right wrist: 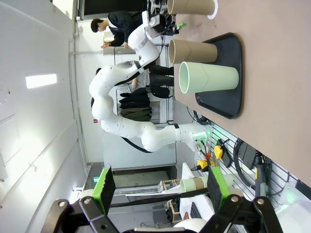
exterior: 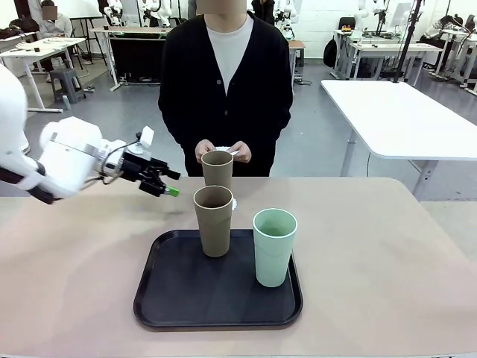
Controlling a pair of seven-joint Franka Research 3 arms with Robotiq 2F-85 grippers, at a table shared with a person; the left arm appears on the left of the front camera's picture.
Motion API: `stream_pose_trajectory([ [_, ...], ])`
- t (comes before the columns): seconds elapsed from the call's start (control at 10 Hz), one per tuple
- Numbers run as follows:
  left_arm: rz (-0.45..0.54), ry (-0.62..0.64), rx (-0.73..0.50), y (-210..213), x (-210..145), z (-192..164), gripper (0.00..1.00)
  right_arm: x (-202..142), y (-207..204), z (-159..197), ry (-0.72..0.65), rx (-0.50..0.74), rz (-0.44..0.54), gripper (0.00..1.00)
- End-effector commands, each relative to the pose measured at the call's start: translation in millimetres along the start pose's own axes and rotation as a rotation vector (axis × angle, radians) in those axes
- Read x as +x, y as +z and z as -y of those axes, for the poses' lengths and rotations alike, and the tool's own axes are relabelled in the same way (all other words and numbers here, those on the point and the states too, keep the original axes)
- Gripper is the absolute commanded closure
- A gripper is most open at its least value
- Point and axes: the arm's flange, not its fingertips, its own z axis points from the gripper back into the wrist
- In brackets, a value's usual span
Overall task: Place coasters on the table and set cups on them.
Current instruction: Pick up one Reusable plastic cup and place it on a coaster set by the human, then take one Reusable plastic cup from the Flat Tray and place it on a coaster set by the human.
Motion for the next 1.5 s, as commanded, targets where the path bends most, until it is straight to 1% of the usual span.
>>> stream_pose_trajectory([
  [0.0,-0.279,0.000,0.043,28.5,51.2,53.6,0.00,-0.2,0.5,-0.7,0.005,0.006,0.000,0.00],
  [0.1,-0.465,-0.070,0.058,30.7,89.7,81.1,0.00,-0.2,0.5,-0.7,0.005,0.006,0.000,0.00],
  [0.2,-0.630,-0.116,0.081,25.5,126.5,103.9,0.00,-0.2,0.5,-0.7,0.005,0.006,0.000,0.00],
  [0.3,-0.786,-0.116,0.071,15.2,154.2,123.7,0.00,-0.2,0.5,-0.7,0.005,0.006,0.000,0.00],
  [0.4,-0.922,-0.063,0.068,11.6,177.6,132.5,0.00,-0.2,0.5,-0.7,0.005,0.006,0.000,0.00],
  [0.5,-0.999,0.014,0.059,8.2,195.2,141.7,0.00,-0.2,0.5,-0.7,0.005,0.006,0.000,0.00],
  [0.6,-1.018,0.065,0.057,6.6,209.5,149.2,0.00,-0.2,0.5,-0.7,0.005,0.006,0.000,0.00],
  [0.7,-0.988,0.115,0.080,5.4,220.5,157.5,0.00,-0.2,0.5,-0.7,0.005,0.006,0.000,0.00],
  [0.8,-0.920,0.140,0.058,4.5,227.6,160.6,0.00,-0.2,0.5,-0.7,0.005,0.006,0.000,0.00],
  [1.0,-0.818,0.182,0.022,10.2,236.5,157.5,0.00,-0.2,0.5,-0.7,0.005,0.006,0.000,0.00],
  [1.1,-0.769,0.187,0.068,11.4,234.2,151.8,0.00,-0.2,0.5,-0.7,0.005,0.006,0.000,0.00],
  [1.2,-0.771,0.179,0.217,9.8,228.6,143.9,0.00,-0.2,0.5,-0.7,0.005,0.006,0.000,0.00],
  [1.3,-0.841,0.176,0.045,7.4,251.6,163.8,0.00,-0.2,0.5,-0.7,0.005,0.006,0.000,0.00],
  [1.4,-0.841,0.176,0.045,7.4,251.6,163.8,0.00,-0.2,0.5,-0.7,0.005,0.006,0.000,0.00],
])
